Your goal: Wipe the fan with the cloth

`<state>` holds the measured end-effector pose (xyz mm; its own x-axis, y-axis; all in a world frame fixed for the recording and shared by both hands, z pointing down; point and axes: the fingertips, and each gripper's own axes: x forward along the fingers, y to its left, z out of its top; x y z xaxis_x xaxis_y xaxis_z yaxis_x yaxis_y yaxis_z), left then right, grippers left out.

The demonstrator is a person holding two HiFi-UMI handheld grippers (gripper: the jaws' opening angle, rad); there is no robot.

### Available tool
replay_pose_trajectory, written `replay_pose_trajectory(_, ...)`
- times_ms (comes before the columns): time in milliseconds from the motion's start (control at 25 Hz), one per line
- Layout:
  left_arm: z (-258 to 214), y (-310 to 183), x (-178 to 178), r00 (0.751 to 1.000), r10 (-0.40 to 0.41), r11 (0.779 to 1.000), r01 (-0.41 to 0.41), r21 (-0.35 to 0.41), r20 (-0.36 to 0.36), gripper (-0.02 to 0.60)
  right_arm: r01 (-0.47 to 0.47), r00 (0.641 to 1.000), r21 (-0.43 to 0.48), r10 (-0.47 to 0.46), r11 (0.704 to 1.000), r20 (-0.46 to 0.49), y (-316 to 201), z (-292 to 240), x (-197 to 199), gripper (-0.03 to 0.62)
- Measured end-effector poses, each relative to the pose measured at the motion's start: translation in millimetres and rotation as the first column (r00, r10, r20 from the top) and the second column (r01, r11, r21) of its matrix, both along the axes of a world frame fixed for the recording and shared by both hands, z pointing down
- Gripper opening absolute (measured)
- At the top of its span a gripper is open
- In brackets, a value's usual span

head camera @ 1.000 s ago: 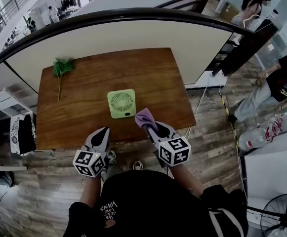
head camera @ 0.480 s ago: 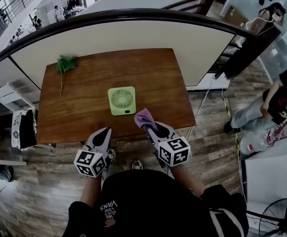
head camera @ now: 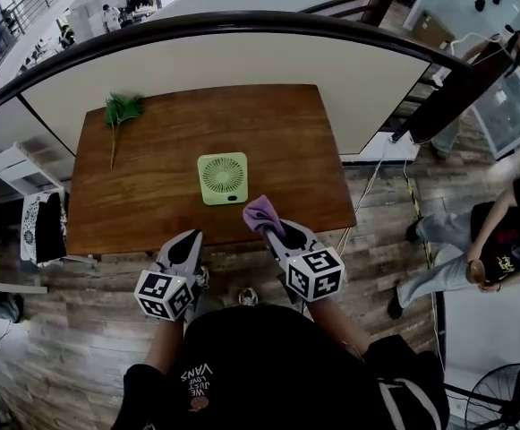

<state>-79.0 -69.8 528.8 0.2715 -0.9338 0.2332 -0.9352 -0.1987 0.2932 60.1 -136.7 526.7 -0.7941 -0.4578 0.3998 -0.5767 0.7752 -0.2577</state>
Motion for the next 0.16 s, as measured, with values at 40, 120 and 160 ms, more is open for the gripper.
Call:
replay_pose_trajectory(40, 0.4, -0.3, -0.9, 1.000, -0.001, 1.000, 0.001, 0.000, 0.001, 0.011, 0.002, 1.000, 0.000, -0.002, 1.000, 0.001, -0.2, 0.1, -1.0, 0.096)
replay_pose_trajectory(120, 1.6, -0.6, -2.9, 1.000, -0.005, 1.000, 0.005, 0.001, 0.003, 0.011, 0.005, 1.000, -0.001, -0.005, 1.000, 0.002, -0.2, 0.8, -2.9, 0.096)
replay_pose_trajectory(160, 2.2, -0.7, -3.9, 1.000, -0.006, 1.000, 0.006, 0.001, 0.003, 0.012, 0.006, 1.000, -0.001, -0.006, 1.000, 0.002, -0.2, 1.3, -3.8, 0.097)
